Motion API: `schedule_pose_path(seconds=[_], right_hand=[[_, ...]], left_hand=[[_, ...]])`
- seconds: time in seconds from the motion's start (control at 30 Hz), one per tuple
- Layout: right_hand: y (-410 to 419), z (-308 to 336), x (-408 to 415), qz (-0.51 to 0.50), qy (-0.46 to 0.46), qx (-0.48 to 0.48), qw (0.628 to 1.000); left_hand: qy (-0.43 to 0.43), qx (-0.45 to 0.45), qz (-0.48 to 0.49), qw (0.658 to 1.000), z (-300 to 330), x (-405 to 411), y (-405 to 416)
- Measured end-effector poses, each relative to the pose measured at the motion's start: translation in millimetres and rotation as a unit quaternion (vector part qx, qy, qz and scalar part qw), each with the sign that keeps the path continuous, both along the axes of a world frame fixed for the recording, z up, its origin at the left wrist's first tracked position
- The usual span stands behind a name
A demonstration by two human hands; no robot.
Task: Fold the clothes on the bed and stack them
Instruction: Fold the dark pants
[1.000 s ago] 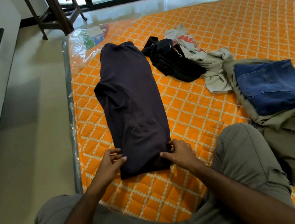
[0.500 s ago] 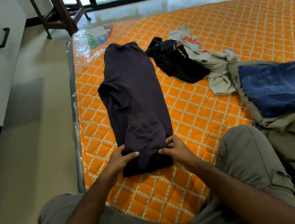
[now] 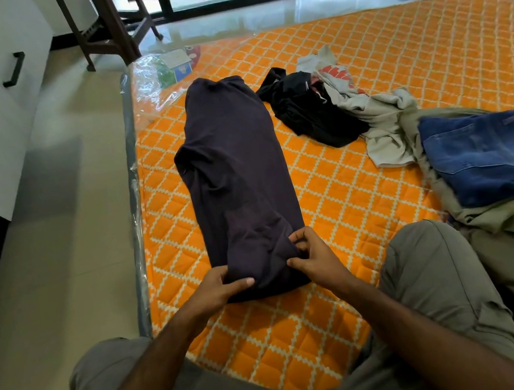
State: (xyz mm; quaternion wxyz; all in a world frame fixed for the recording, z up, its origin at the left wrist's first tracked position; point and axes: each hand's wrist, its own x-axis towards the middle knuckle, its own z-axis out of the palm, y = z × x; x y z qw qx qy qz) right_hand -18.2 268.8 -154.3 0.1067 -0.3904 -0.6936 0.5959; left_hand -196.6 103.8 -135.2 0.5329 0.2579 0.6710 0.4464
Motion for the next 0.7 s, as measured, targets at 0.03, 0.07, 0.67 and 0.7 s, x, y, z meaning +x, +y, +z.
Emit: schedule_pose_path(seconds=[0.03, 0.07, 0.67, 0.7], right_hand=[[0.3, -0.6, 1.2, -0.009, -0.002, -0.011, 1.0], [0.6, -1.5, 2.4, -0.017, -0.002, -0.026, 1.0], [-10.4, -10.8, 17.2, 0.061, -0.15, 0.041, 0.986], [-7.9, -9.9, 12.8, 0.072, -0.153, 0.038, 0.985]], left_hand=[[0.029, 0.027, 0.014, 0.999, 5.0, -0.3, -0.2], [0.058, 0.054, 0.021, 0.997, 9.6, -0.2, -0.8], [0.028, -0.033, 0.067, 0.997, -49.0, 0.6, -38.1], [0.023, -0.035, 0.095, 0.995, -47.8, -0.6, -34.6]])
